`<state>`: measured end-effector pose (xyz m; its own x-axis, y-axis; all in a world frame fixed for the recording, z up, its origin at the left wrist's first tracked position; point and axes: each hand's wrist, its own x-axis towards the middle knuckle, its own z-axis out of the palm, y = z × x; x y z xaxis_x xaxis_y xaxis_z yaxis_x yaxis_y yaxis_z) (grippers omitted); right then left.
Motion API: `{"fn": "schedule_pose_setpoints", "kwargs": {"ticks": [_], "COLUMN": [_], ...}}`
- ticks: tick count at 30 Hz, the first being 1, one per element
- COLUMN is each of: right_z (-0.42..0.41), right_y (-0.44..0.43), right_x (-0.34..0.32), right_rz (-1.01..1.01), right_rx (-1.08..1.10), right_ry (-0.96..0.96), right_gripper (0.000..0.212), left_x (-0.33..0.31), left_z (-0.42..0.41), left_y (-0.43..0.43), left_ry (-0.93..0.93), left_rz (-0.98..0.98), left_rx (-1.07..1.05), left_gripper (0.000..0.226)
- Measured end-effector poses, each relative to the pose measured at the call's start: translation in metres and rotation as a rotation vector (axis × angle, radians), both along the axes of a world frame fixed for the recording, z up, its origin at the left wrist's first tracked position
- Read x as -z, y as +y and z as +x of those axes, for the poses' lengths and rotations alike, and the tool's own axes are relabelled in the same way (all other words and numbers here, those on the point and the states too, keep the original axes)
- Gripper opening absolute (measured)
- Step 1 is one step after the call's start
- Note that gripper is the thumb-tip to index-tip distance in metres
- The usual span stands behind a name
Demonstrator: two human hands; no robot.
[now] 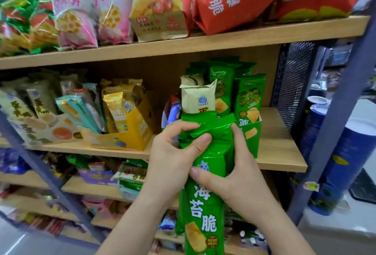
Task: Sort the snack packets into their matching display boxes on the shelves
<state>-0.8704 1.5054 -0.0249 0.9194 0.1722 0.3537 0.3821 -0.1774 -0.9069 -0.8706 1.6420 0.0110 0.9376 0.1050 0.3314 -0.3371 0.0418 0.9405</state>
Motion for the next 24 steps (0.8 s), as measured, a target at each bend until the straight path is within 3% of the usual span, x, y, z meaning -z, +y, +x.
{"fn": "schedule_pose_setpoints", "kwargs": {"ticks": [10,14,16,18,21,24], "right_z": [0.004,0.016,0.033,0.053,0.076,0.088], "right_y": [0.004,-0.001,-0.005,-0.007,-0.004,0.002], "right_x": [-0.004,-0.02,-0.039,-0.058,-0.076,-0.08], "right_rz": [-0.075,-0.037,-0.031,-0.163,-0.417,-0.434], "right_rx": [-0.025,0.083,0.209,0.298,0.277,0.198], "right_ry": [-0.026,-0.067,-0.138,-0.197,-0.168,-0.099], "right_gripper": [0.092,0.074,0.055,0.044,0.05,0.056], "left_x": [0.002,-0.004,-0.005,-0.002,0.003,0.001], "left_z": [0.002,0.006,0.009,0.012,0.015,0.021], "left_y": [0.021,0.041,0.054,0.065,0.075,0.081], "left_ry": [0.046,0.064,0.076,0.091,0.096,0.084], "left_rz": [-0.073,-0.117,-0.114,-0.091,-0.04,-0.025], "left_rx": [-0.06,-0.024,0.007,0.028,0.041,0.069], "left_gripper": [0.013,0.014,0.015,0.014,0.015,0.015]}}
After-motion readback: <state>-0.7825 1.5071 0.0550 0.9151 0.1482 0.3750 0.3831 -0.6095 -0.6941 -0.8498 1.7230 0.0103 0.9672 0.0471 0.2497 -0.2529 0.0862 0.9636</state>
